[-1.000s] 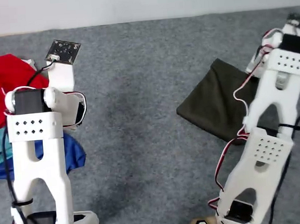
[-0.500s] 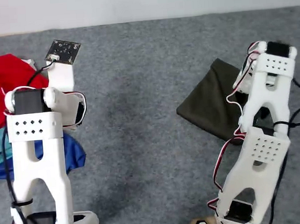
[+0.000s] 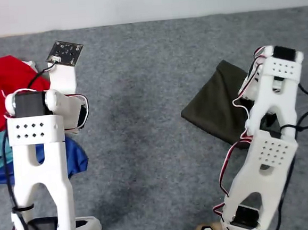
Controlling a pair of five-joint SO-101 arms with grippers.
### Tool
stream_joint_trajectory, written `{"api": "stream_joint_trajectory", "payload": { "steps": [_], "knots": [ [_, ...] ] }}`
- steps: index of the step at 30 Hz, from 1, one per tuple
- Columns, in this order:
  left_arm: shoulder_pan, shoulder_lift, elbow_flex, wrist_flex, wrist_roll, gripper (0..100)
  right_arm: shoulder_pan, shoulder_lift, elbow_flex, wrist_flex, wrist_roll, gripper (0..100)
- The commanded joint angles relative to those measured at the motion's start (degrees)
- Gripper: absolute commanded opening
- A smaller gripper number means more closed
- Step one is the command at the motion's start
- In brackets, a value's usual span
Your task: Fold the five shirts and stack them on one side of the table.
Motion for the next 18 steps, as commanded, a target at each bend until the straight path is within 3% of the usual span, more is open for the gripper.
{"api": "stream_joint_trajectory", "payload": {
  "steps": [1, 18],
  "knots": [
    [0.3, -1.8, -0.2, 1.1, 0.1, 0, 0.2, 1.8, -0.5, -0.6, -0.7, 27.1],
    [0.3, -1.8, -0.2, 1.1, 0.2, 0, -8.2, 3.9, -0.5, -12.3, -0.6, 27.2]
  ]
}}
